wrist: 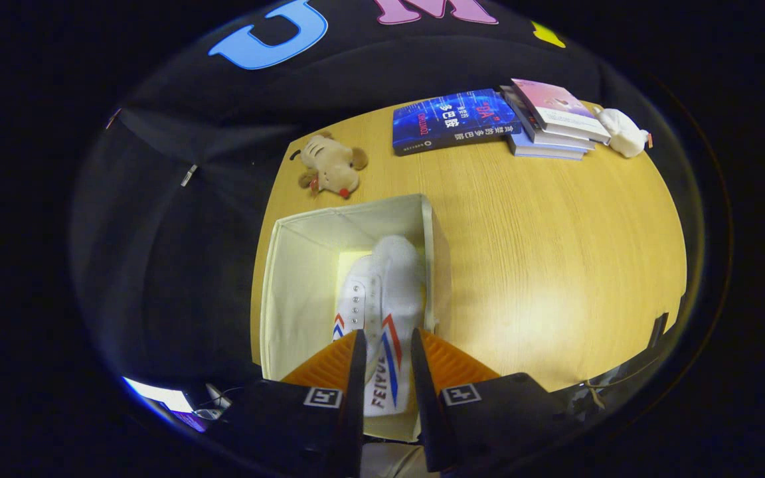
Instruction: Open the storage box then place both shoes into the box .Put the left shoe in first, then the right shoe, with the right side of both shoes facing outward in a uniform manner.
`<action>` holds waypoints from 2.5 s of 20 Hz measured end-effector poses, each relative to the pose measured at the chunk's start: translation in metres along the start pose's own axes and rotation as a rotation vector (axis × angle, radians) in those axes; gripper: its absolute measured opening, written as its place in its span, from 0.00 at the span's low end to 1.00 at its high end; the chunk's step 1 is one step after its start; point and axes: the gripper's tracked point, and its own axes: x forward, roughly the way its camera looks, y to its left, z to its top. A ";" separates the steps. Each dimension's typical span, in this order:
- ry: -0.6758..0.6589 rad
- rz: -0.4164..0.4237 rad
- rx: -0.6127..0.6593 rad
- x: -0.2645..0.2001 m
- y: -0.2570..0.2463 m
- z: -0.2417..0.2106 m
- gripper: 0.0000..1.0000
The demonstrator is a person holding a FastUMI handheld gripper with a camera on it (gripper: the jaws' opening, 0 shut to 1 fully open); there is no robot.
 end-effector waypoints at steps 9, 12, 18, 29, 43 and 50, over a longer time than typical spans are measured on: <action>-0.081 0.057 -0.034 -0.013 0.007 0.002 0.99; -0.155 0.117 -0.018 -0.025 0.017 0.017 0.99; -0.422 0.139 -0.031 -0.078 0.001 0.081 0.99; -0.818 -0.097 -0.229 -0.207 -0.141 0.170 0.99; -1.018 -0.222 -0.335 -0.319 -0.244 0.186 0.98; -1.042 -0.266 -0.429 -0.327 -0.252 0.177 0.97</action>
